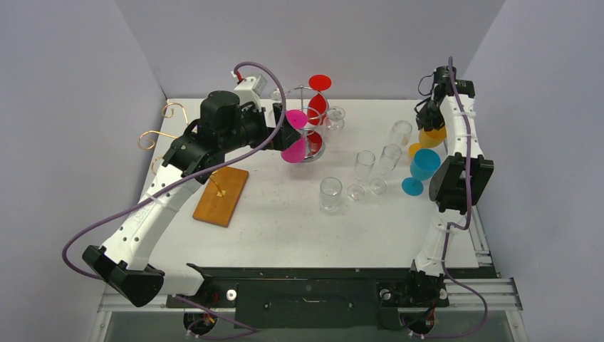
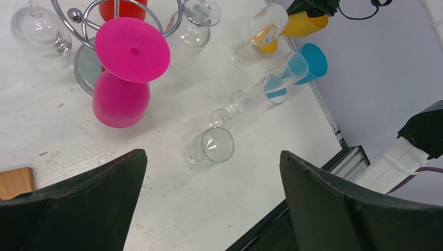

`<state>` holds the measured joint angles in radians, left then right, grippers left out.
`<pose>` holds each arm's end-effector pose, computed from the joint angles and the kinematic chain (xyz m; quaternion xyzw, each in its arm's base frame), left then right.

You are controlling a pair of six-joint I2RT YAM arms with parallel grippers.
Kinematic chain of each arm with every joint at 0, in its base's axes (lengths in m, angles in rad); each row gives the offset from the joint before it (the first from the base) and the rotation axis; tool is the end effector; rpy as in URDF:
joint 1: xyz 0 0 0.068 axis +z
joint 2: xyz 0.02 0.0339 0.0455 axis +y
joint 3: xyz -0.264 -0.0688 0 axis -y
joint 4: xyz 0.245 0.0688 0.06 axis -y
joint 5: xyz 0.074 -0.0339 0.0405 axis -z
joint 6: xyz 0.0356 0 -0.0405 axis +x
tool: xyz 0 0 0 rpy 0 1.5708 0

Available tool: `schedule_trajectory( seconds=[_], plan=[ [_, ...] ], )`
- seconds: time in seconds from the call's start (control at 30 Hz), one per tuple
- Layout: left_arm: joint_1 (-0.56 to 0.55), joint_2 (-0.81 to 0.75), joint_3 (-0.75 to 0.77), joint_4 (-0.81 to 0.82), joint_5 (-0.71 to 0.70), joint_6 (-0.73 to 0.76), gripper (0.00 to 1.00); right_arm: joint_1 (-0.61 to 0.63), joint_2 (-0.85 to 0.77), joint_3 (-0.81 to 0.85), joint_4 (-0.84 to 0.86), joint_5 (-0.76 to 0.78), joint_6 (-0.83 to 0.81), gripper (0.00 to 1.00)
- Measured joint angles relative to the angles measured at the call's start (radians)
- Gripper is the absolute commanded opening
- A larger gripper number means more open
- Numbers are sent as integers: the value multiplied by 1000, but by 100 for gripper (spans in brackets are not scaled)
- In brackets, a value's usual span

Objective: Take the wine glass off the wine glass rack
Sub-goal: Place the wine glass at the center of the board.

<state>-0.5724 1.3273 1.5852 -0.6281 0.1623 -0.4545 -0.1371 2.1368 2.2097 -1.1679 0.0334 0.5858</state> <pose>0.2320 -0.1563 0.4507 0.0942 0.8183 -0.3348 0.4576 0.4473 -0.0629 0.3166 0.3473 0.9075 0.0366 0.2333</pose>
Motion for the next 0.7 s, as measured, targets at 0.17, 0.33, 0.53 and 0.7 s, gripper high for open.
schedule_trajectory(
  seconds=[0.17,0.33,0.53,0.7],
  plan=[
    [0,0,-8,2,3,0,96,2,7,-9,0,0,-3,4],
    [0,0,-9,3,4,0,96,1,10,-10,0,4,-8,9],
    [0,0,-10,3,7,0,96,1,20,-18,0,8,-18,9],
    [0,0,-10,3,7,0,96,0,22,-18,3,17,-24,13]
  ],
)
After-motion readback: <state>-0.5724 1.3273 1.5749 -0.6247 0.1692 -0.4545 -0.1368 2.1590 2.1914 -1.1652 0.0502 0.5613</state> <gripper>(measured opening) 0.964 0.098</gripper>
